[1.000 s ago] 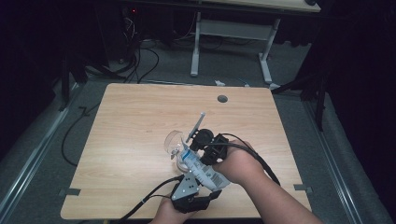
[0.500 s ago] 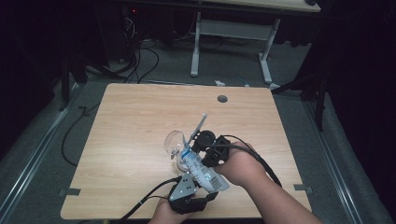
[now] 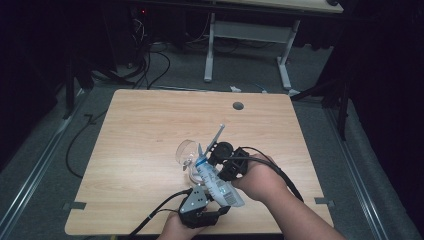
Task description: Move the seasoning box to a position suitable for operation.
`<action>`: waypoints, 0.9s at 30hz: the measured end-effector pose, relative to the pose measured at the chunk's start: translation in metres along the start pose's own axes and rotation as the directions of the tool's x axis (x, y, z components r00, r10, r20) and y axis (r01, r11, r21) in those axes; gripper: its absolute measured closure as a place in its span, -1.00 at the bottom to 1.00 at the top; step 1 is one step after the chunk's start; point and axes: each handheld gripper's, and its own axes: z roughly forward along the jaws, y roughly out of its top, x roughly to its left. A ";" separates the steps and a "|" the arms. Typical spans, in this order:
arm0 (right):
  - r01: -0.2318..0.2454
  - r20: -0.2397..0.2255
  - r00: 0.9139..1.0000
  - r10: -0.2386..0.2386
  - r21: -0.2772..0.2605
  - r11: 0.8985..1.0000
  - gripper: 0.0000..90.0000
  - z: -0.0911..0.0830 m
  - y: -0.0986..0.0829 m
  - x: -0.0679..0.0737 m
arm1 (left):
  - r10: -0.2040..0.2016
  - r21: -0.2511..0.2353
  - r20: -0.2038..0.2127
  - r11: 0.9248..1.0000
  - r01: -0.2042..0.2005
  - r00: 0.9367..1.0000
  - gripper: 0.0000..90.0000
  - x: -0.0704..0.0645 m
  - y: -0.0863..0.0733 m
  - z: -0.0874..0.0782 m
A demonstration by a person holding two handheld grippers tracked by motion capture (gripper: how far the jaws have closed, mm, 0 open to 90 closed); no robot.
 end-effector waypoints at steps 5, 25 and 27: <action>-0.003 0.001 1.000 0.003 -0.001 1.000 0.99 0.000 -0.001 0.000 | 0.006 0.003 -0.007 1.000 -0.006 1.000 0.19 0.001 -0.002 0.001; -0.019 -0.009 1.000 0.019 -0.022 1.000 1.00 0.000 -0.003 -0.002 | 0.040 0.026 -0.032 0.999 -0.039 0.999 0.02 0.001 -0.003 -0.001; -0.025 -0.006 1.000 0.024 -0.018 1.000 1.00 -0.001 -0.003 -0.002 | 0.041 0.032 -0.034 0.999 -0.040 0.999 -0.02 0.001 -0.004 -0.005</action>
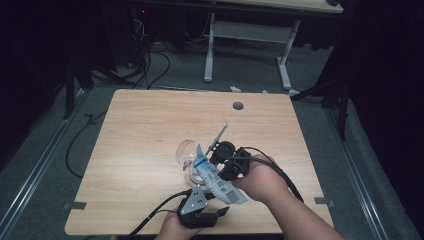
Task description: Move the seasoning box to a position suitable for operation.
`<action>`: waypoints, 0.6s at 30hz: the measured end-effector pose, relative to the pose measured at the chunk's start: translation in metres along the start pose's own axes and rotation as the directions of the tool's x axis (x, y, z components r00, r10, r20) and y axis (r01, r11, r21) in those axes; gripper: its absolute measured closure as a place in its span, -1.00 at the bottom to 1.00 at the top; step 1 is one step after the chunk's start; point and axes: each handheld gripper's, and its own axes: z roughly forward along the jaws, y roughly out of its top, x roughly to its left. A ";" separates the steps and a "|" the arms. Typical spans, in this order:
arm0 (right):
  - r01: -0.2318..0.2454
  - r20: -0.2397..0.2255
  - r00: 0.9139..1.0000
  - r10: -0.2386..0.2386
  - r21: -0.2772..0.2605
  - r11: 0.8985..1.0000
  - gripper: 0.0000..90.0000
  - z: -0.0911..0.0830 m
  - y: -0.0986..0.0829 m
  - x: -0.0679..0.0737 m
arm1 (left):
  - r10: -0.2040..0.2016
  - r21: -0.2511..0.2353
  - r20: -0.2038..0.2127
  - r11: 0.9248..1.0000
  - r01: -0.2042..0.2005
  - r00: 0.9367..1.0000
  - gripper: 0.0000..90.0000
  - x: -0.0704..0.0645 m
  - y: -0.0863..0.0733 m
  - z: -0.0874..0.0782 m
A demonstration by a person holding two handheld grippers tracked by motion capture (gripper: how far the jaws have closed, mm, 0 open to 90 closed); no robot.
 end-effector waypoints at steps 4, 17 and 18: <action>0.003 0.003 1.000 -0.003 -0.005 1.000 1.00 -0.001 -0.001 -0.001 | 0.011 0.001 -0.018 1.000 -0.011 1.000 -0.04 0.003 -0.005 -0.010; 0.015 0.003 1.000 -0.015 -0.010 1.000 1.00 -0.001 0.004 -0.001 | -0.009 -0.027 -0.115 1.000 0.005 0.993 -0.03 0.029 -0.017 -0.049; 0.018 0.009 1.000 -0.018 -0.006 1.000 1.00 -0.001 0.005 -0.001 | -0.009 -0.029 -0.123 1.000 0.005 0.992 -0.02 0.031 -0.018 -0.053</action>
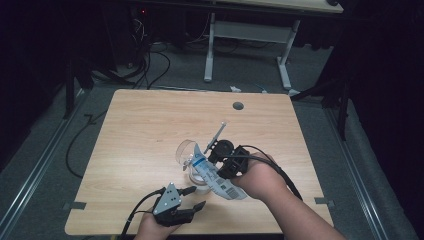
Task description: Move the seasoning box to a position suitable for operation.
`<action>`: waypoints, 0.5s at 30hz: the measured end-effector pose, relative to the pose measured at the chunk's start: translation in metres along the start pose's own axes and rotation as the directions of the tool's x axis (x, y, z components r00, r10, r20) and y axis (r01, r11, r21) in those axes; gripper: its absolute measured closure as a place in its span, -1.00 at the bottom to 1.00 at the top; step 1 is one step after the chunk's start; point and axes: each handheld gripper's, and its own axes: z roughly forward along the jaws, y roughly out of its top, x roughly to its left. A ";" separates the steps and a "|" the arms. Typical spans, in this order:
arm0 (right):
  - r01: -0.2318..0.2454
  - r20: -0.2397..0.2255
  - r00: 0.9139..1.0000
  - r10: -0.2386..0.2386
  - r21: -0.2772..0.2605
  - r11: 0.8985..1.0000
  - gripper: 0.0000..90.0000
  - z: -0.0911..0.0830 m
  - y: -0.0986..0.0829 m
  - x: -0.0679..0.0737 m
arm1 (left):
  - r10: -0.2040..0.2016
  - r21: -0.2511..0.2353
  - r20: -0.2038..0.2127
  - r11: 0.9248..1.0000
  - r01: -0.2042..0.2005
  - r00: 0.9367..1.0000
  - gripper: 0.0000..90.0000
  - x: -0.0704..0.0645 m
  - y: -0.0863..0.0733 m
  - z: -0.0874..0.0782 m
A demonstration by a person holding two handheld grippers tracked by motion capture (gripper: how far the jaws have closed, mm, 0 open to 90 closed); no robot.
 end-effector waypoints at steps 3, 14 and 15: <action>0.000 -0.003 1.000 0.000 -0.007 1.000 1.00 -0.001 0.001 0.000 | -0.008 -0.004 -0.020 1.000 0.008 1.000 -0.02 0.009 -0.003 -0.009; 0.008 -0.008 1.000 -0.008 0.013 1.000 1.00 0.004 0.005 -0.001 | -0.067 0.013 -0.106 0.998 0.069 0.992 0.01 0.051 -0.021 -0.040; 0.007 -0.007 1.000 -0.007 0.013 1.000 1.00 0.005 0.005 -0.001 | -0.070 0.014 -0.116 0.997 0.072 0.991 0.01 0.055 -0.024 -0.043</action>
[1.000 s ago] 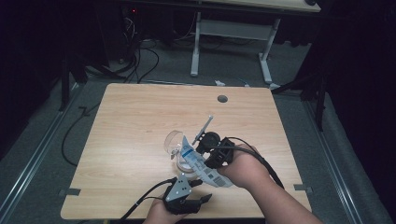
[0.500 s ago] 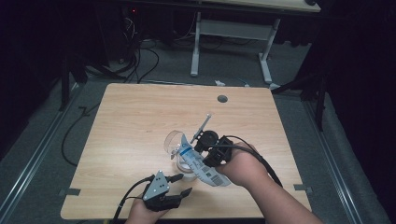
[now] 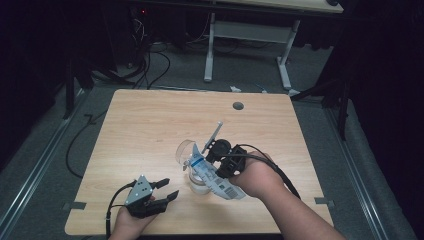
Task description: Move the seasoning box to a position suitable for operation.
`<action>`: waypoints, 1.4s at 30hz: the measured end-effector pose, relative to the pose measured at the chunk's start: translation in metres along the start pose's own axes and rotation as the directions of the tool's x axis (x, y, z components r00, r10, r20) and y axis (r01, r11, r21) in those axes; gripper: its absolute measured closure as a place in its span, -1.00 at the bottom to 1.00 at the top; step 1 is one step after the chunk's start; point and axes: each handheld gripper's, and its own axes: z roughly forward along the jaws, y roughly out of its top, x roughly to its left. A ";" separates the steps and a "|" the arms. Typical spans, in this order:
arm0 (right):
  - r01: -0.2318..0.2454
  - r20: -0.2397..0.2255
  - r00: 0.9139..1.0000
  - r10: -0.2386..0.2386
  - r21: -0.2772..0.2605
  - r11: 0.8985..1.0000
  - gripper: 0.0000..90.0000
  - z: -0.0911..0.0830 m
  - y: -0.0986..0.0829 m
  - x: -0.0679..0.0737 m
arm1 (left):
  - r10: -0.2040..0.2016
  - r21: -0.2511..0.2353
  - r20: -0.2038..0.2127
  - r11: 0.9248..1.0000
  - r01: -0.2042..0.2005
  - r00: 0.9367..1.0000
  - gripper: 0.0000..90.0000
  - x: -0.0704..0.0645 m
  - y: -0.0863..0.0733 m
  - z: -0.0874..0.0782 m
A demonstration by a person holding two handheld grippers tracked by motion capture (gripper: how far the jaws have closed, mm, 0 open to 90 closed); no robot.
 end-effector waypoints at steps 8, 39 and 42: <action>-0.001 -0.001 1.000 0.001 0.006 1.000 1.00 0.003 -0.002 -0.002 | -0.033 0.011 -0.050 0.999 0.034 0.998 0.01 0.017 -0.006 0.000; -0.060 -0.014 0.998 0.059 -0.088 0.994 1.00 0.002 -0.030 -0.020 | -0.099 -0.009 -0.083 0.995 0.099 0.992 -0.01 0.026 -0.008 -0.002; -0.073 -0.009 0.997 0.072 -0.094 0.993 1.00 0.004 -0.038 -0.025 | -0.100 -0.008 -0.082 0.995 0.099 0.992 -0.01 0.026 -0.009 -0.002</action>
